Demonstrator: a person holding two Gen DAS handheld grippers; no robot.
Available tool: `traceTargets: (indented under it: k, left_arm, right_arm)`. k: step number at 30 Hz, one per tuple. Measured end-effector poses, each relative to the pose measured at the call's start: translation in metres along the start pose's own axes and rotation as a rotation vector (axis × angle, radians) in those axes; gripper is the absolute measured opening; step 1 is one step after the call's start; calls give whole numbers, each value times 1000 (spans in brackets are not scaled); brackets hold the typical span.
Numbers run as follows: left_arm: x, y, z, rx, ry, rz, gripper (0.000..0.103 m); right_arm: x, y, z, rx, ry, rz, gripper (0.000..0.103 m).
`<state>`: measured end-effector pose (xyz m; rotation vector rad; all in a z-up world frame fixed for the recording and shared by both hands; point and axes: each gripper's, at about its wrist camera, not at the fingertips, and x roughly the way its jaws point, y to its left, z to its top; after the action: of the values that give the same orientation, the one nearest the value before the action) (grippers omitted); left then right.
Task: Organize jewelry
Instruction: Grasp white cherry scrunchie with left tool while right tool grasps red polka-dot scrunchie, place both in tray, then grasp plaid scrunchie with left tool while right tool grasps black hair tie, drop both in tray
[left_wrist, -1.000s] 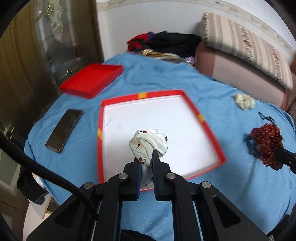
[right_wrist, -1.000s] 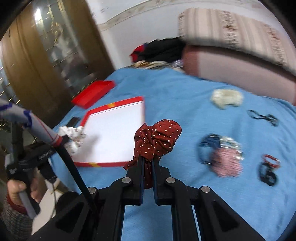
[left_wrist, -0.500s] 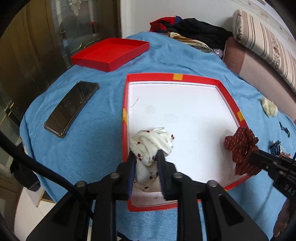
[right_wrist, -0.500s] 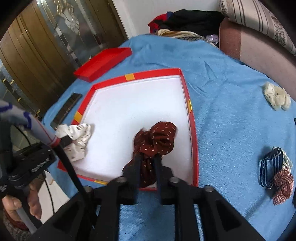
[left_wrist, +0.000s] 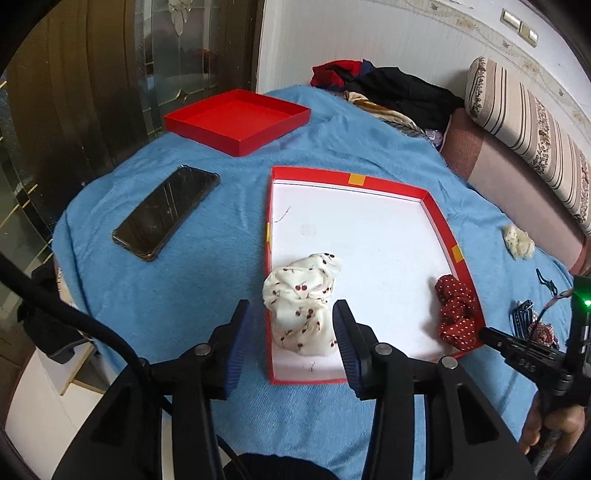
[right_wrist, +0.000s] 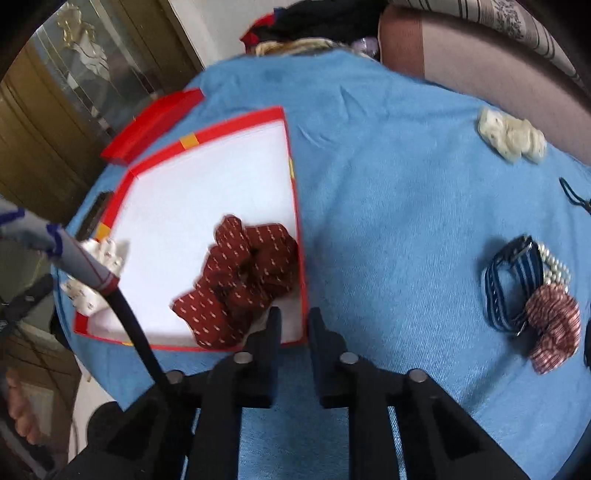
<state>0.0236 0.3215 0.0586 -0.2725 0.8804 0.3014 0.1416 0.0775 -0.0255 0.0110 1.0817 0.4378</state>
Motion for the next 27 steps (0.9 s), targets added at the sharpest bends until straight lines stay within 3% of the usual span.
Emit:
traceTargets:
  k: [10,13,16,21,27]
  left_arm:
    - [-19,-30,-4,55,-17,3,46]
    - [-24,-51,-7,95,-18,-14,47]
    - [-27,-78,-14,136,-18,-45,52]
    - [-25,-139,-26,228,9,-143,53]
    - [-15,-222,-47,365,60,-275,53]
  right_arm:
    - [-19,22,-39,-39,29,107,14]
    - [-38,12,-48,-34,-14,116,26]
    - [-68,-19,-59,2,-79,99,40]
    - [-111,-95,-89,109,-146,-13,41]
    - [-152,-206,-131,282,-187,-207,44]
